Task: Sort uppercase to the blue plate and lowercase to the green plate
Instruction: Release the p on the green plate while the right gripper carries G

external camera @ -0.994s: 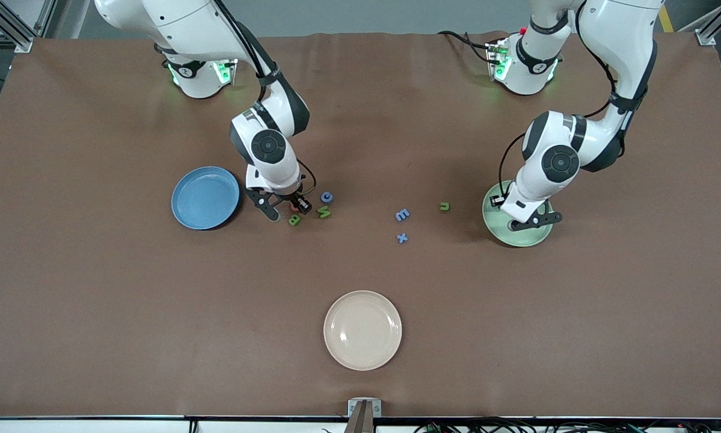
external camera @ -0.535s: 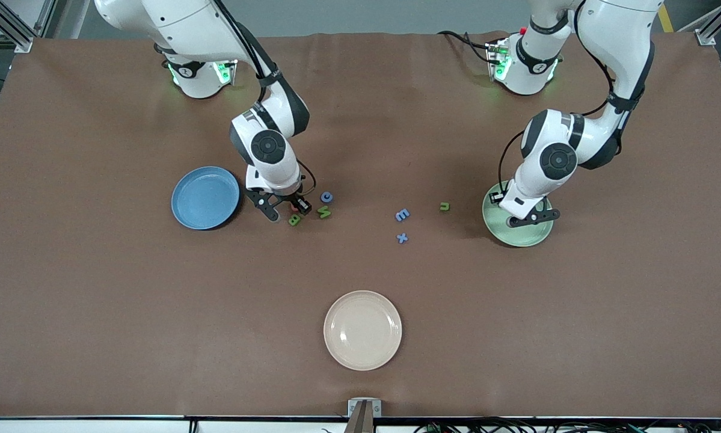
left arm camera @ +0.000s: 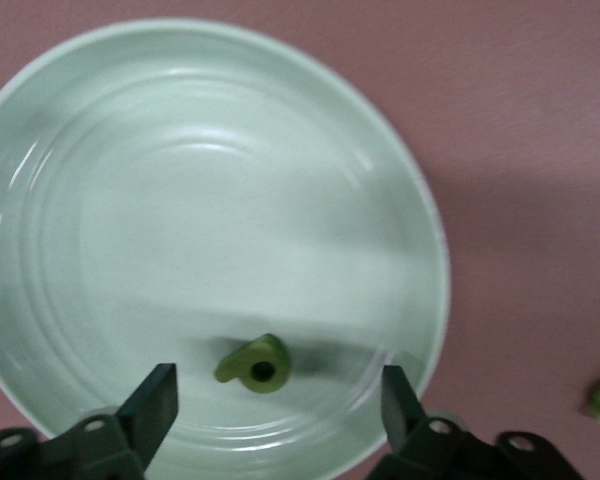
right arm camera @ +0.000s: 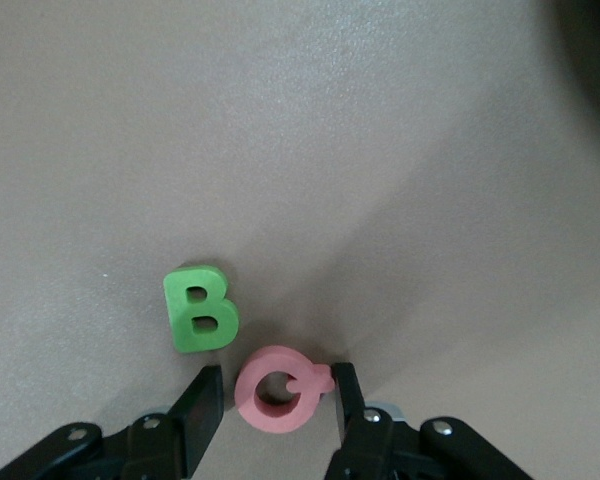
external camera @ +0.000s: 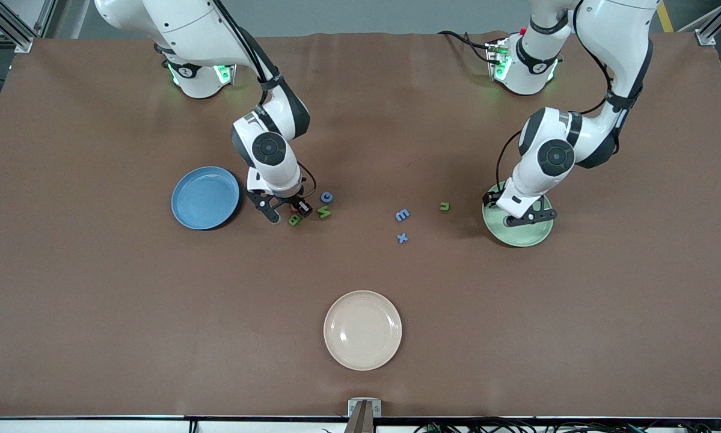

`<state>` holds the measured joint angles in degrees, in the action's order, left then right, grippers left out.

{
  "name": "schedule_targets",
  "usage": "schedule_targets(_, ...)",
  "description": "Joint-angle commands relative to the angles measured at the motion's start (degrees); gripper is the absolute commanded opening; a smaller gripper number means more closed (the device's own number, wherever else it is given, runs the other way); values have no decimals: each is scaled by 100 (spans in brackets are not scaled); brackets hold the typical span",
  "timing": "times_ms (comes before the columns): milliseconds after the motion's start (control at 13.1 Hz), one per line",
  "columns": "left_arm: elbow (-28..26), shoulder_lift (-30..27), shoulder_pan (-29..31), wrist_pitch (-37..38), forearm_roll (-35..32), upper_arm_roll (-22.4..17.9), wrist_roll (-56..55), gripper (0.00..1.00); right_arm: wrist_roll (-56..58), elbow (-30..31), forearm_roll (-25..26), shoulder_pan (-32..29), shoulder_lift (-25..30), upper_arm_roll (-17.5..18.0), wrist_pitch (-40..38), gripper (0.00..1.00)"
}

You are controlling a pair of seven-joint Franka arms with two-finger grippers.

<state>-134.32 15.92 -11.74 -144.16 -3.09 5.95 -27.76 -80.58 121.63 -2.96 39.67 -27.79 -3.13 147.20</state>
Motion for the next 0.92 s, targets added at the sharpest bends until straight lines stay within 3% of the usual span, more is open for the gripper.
schedule_targets(0,326,-98,14,19,-43,256,-97,99,-168,-25,112,41,-86,-47,19,22)
schedule_targets(153,686,121,-39,28,-43,520,-133,100,-186,-34,112,32,-69,-47,-60,4)
schedule_targets(306,924,489,-222,28,-122,731,-133,100,-133,-34,112,-3,54,-65,-269,2)
schedule_targets(612,987,675,-566,19,-122,741,-369,99,954,-34,121,-248,773,-319,-1700,2)
schedule_targets(841,908,763,-663,19,-122,741,-590,78,1781,18,383,-520,1161,-539,-2693,3)
